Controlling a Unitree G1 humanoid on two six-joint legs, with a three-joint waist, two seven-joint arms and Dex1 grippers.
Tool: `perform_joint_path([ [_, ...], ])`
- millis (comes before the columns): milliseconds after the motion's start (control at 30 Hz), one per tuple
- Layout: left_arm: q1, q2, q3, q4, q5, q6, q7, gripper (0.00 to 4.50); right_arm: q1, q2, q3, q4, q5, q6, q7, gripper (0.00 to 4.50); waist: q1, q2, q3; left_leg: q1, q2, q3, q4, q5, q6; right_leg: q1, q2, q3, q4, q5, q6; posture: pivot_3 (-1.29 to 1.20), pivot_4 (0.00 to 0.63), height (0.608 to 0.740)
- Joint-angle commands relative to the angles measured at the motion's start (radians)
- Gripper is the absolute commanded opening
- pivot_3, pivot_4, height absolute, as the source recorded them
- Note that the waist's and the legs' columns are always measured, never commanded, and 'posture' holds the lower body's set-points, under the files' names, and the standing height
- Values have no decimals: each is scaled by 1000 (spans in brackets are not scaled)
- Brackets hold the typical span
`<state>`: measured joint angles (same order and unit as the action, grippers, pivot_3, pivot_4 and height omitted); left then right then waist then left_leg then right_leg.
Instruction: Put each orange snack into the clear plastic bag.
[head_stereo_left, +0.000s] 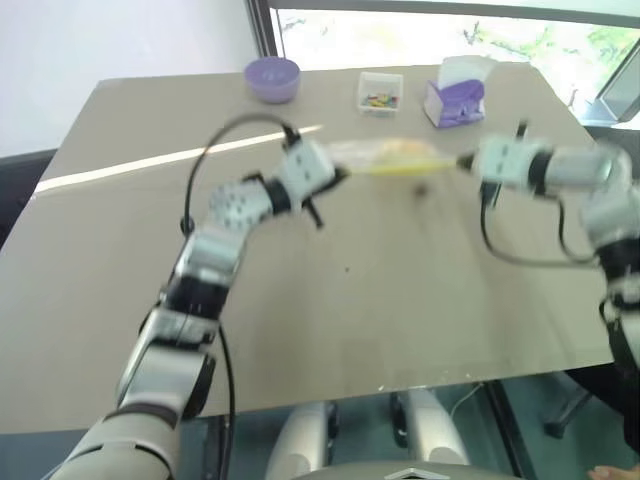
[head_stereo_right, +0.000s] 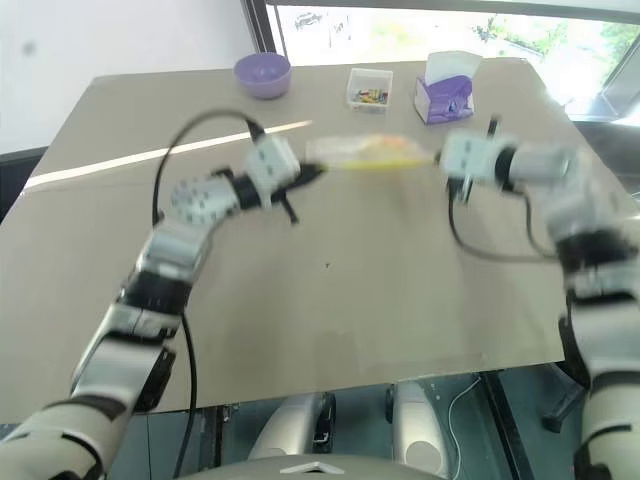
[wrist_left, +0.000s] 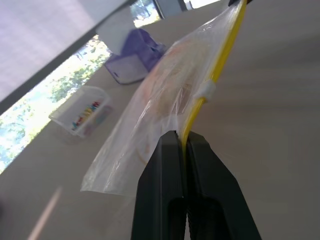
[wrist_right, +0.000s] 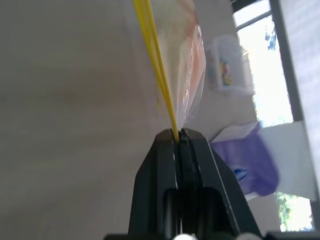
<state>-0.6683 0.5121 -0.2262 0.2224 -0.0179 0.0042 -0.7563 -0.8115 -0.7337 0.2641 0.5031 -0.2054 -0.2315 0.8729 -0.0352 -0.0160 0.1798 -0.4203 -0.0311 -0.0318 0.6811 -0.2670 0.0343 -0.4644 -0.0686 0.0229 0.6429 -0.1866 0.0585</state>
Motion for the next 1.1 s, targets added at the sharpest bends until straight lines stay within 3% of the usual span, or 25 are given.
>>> perform_joint_path([
  [33, 145, 61, 21, -190, 54, -23, 19, 0, 227, -9, -55, -264, -18, 147, -79, 32, 2, 0, -1, -3, 0, 0, 5, 0, 0, -4, 0, 1, 1, 0, 0, 0, 150, 740],
  [167, 224, 56, 29, -305, 39, 47, 15, 0, 363, 36, -71, -427, -4, 239, -117, 32, 4, 1, 0, 8, 1, 1, 5, -3, 4, 6, 1, 1, 2, 1, 1, 0, 150, 740],
  [333, 243, 58, 46, -391, 10, 122, -3, 0, 471, 63, -173, -570, 52, 313, -181, 2371, 14, 0, 0, 35, 2, -1, 6, -3, 6, 36, 3, -1, -2, 0, 2, 0, 150, 740],
  [467, 261, 86, 35, -379, 82, 17, 19, 0, 535, 56, -229, -744, 138, 346, -142, 2371, 18, 0, 0, 41, 3, -2, 6, -3, 6, 42, 5, -1, -2, -1, 4, 0, 150, 740],
  [667, 284, 92, 35, -326, 169, -132, 92, 0, 484, 94, -154, -891, 144, 403, -128, 2371, 21, 0, 0, 40, 4, -1, 5, -3, 6, 42, 5, -1, -3, 1, 2, 0, 150, 740],
  [867, 302, 79, 38, -297, 211, -221, 148, 0, 382, 190, 36, -841, -14, 331, -171, 2371, 21, 0, 0, 40, 5, -2, 5, -3, 6, 41, 5, -2, -3, 1, 2, 0, 150, 740],
  [1100, 325, 70, 44, -318, 201, -195, 146, 0, 318, 251, 111, -765, -88, 288, -193, 2371, 23, 0, 0, 37, 3, -3, 4, -3, 6, 40, 4, -3, -7, 1, 2, 0, 150, 740],
])
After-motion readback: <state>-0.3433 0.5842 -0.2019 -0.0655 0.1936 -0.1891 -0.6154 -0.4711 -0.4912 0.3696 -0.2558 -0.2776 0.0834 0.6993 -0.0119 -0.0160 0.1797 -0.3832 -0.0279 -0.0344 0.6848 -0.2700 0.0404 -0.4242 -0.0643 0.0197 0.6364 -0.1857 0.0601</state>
